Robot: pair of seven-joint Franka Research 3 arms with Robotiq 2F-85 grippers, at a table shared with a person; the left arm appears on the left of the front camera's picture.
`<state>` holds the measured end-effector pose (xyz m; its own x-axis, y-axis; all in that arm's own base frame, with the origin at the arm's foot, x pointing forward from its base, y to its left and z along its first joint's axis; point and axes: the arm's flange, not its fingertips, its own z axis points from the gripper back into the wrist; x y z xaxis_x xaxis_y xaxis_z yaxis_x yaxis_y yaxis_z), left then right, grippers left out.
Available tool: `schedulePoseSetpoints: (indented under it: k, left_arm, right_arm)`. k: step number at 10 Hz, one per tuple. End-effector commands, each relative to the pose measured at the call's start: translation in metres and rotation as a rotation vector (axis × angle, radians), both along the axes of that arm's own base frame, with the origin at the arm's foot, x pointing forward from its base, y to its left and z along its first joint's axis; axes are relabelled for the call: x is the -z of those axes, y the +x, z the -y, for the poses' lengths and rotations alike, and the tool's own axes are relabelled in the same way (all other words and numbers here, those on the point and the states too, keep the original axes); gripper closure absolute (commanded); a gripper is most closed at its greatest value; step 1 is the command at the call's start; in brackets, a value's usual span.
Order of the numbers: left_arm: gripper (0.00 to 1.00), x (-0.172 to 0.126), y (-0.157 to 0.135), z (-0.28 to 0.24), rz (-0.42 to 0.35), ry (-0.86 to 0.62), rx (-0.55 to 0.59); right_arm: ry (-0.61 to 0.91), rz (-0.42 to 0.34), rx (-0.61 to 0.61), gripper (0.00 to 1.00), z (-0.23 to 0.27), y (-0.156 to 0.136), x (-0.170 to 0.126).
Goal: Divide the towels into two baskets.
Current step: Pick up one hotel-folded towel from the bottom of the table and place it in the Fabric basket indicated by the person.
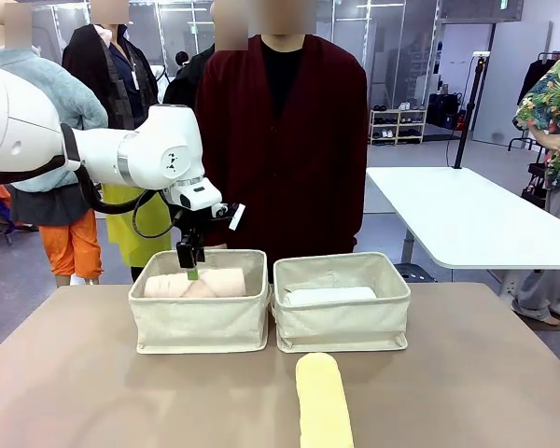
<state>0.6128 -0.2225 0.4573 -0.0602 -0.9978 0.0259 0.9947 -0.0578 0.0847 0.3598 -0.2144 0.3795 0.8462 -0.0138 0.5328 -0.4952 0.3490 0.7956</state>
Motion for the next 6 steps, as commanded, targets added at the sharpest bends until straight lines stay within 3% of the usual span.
schedulePoseSetpoints:
  k: [1,3,4,5,6]
  left_arm:
    - [0.02,-0.007,-0.001,-0.003,-0.012,0.004,0.01]
    - [0.0,-0.01,-0.025,-0.002,0.028,-0.029,-0.021]
    - [0.0,-0.008,-0.062,-0.011,0.027,-0.143,-0.106]
    - [0.0,-0.006,-0.004,0.002,0.009,-0.003,-0.001]
    - [0.0,-0.006,-0.004,0.002,0.009,-0.003,-0.001]
  right_arm:
    - [-0.007,-0.003,-0.005,0.0,-0.001,-0.005,-0.003]
    - [-0.007,-0.003,-0.005,0.0,-0.001,-0.005,-0.003]
    - [-0.007,-0.003,-0.005,0.0,-0.001,-0.005,-0.003]
    - [-0.007,-0.003,-0.005,0.0,-0.001,-0.005,-0.003]
    - [-0.007,-0.003,-0.005,0.0,-0.001,-0.005,-0.003]
